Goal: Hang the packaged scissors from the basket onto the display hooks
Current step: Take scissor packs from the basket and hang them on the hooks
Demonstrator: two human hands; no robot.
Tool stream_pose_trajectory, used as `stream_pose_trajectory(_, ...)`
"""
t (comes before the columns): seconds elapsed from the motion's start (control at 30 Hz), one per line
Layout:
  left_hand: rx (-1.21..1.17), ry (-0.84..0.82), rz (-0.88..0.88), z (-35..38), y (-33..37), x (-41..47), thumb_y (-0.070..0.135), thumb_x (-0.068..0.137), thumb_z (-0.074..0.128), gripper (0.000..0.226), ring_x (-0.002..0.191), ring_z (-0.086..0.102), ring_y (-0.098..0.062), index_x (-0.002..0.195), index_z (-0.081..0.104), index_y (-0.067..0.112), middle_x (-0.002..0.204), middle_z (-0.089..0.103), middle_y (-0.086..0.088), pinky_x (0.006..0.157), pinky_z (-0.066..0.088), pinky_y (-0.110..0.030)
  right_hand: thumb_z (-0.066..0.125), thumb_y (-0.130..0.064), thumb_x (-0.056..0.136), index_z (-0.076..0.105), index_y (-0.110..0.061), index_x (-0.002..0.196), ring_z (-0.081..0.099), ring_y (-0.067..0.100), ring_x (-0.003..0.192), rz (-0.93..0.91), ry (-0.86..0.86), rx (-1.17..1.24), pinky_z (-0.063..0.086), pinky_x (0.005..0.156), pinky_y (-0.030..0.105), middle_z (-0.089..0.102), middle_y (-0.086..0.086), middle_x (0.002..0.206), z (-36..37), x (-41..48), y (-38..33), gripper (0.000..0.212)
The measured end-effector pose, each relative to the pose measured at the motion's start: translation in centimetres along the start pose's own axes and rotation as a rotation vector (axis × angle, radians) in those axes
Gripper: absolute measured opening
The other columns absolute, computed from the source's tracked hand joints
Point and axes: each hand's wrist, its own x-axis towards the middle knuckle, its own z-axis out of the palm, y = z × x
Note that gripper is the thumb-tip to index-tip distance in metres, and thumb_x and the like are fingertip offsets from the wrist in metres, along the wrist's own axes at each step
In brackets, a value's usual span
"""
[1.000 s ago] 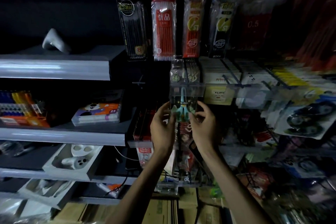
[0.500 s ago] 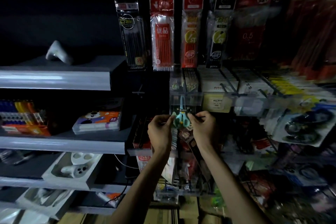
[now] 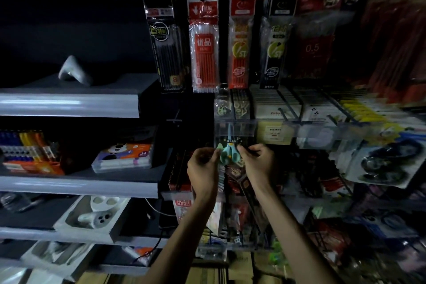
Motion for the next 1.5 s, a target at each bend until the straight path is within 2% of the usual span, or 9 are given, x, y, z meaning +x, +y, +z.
stream_pose_trajectory(0.27,0.106,-0.023,0.072,-0.5,-0.3,-1.2,0.047,0.085,0.084,0.029,0.088,0.070,0.001,0.105,0.070,0.031,0.096,0.074,0.013,0.074,0.059,-0.030,0.084,-0.040,0.081,0.068,-0.023,0.085,0.061,-0.004,0.058,-0.015,-0.031,0.035,0.042,0.052,0.018,0.065,-0.015,0.067,-0.7,-0.5,-0.2,0.024)
stream_pose_trajectory(0.43,0.170,-0.052,0.114,-1.2,-0.6,-1.9,0.058,0.088,0.078,0.034,0.093,0.069,-0.003,0.110,0.067,0.034,0.103,0.072,0.013,0.078,0.061,-0.041,0.083,-0.042,0.082,0.066,-0.024,0.073,0.061,-0.001,0.056,-0.022,-0.002,0.102,0.046,0.053,0.024,0.067,-0.010,0.065,-1.8,-1.3,0.1,0.026)
stream_pose_trajectory(0.6,0.165,-0.143,0.152,-2.9,1.1,-5.4,0.057,0.096,0.064,0.031,0.107,0.061,0.002,0.115,0.068,0.033,0.118,0.059,0.014,0.090,0.054,-0.025,0.076,-0.049,0.087,0.063,-0.014,0.064,0.057,0.010,0.054,0.068,-0.008,0.263,0.042,0.060,0.031,0.061,-0.005,0.054,-3.5,-2.2,0.9,0.044)
stream_pose_trajectory(0.8,0.094,-0.391,0.155,-4.3,3.2,-10.6,0.065,0.090,0.060,0.029,0.102,0.065,-0.008,0.099,0.070,0.040,0.105,0.066,0.013,0.081,0.050,-0.014,0.075,-0.050,0.088,0.070,-0.014,0.073,0.070,0.024,0.073,0.107,0.009,0.373,0.056,0.071,0.042,0.073,0.001,0.071,-4.1,-3.4,0.2,0.039)
stream_pose_trajectory(0.93,0.216,-0.437,0.253,-4.9,3.2,-11.7,0.056,0.091,0.067,0.024,0.093,0.066,-0.011,0.096,0.069,0.033,0.097,0.067,0.012,0.075,0.053,-0.028,0.073,-0.048,0.090,0.066,-0.016,0.068,0.064,0.022,0.064,0.077,0.003,0.384,0.050,0.064,0.041,0.068,0.000,0.063,-4.5,-4.3,-0.3,0.041)
stream_pose_trajectory(1.13,0.184,-0.392,0.164,-6.0,3.3,-11.9,0.021,0.100,0.069,0.012,0.090,0.073,-0.008,0.103,0.077,0.029,0.098,0.076,0.016,0.070,0.059,-0.023,0.069,-0.065,0.085,0.070,-0.019,0.086,0.068,0.035,0.095,0.210,-0.104,0.439,0.054,0.092,0.059,0.072,0.012,0.091,-5.0,-5.3,-0.4,0.046)
stream_pose_trajectory(1.27,0.094,-0.370,0.089,-6.7,3.4,-11.2,0.013,0.098,0.070,0.014,0.091,0.076,-0.007,0.101,0.080,0.022,0.097,0.080,0.011,0.073,0.057,-0.018,0.055,-0.071,0.089,0.064,-0.044,0.126,0.054,0.006,0.114,0.304,-0.301,0.506,0.040,0.105,0.037,0.061,-0.027,0.110,-7.1,-5.9,-0.8,0.046)
stream_pose_trajectory(1.33,0.054,-0.361,0.054,-7.1,3.3,-10.8,0.013,0.097,0.071,0.012,0.092,0.076,-0.009,0.100,0.080,0.020,0.096,0.080,0.009,0.076,0.057,-0.018,0.059,-0.070,0.087,0.068,-0.057,0.111,0.057,-0.001,0.113,0.266,-0.403,0.447,0.043,0.102,0.035,0.064,-0.029,0.115,-8.3,-6.2,-0.4,0.029)
stream_pose_trajectory(1.5,-0.035,-0.360,-0.036,-7.9,3.2,-9.8,0.011,0.095,0.070,0.013,0.094,0.077,-0.015,0.098,0.080,0.019,0.097,0.081,0.003,0.080,0.060,-0.027,0.073,-0.034,0.091,0.078,-0.023,0.101,0.070,0.000,0.098,0.107,-0.505,0.373,0.047,0.075,0.008,0.078,-0.012,0.099,-10.3,-7.6,-0.7,0.016)
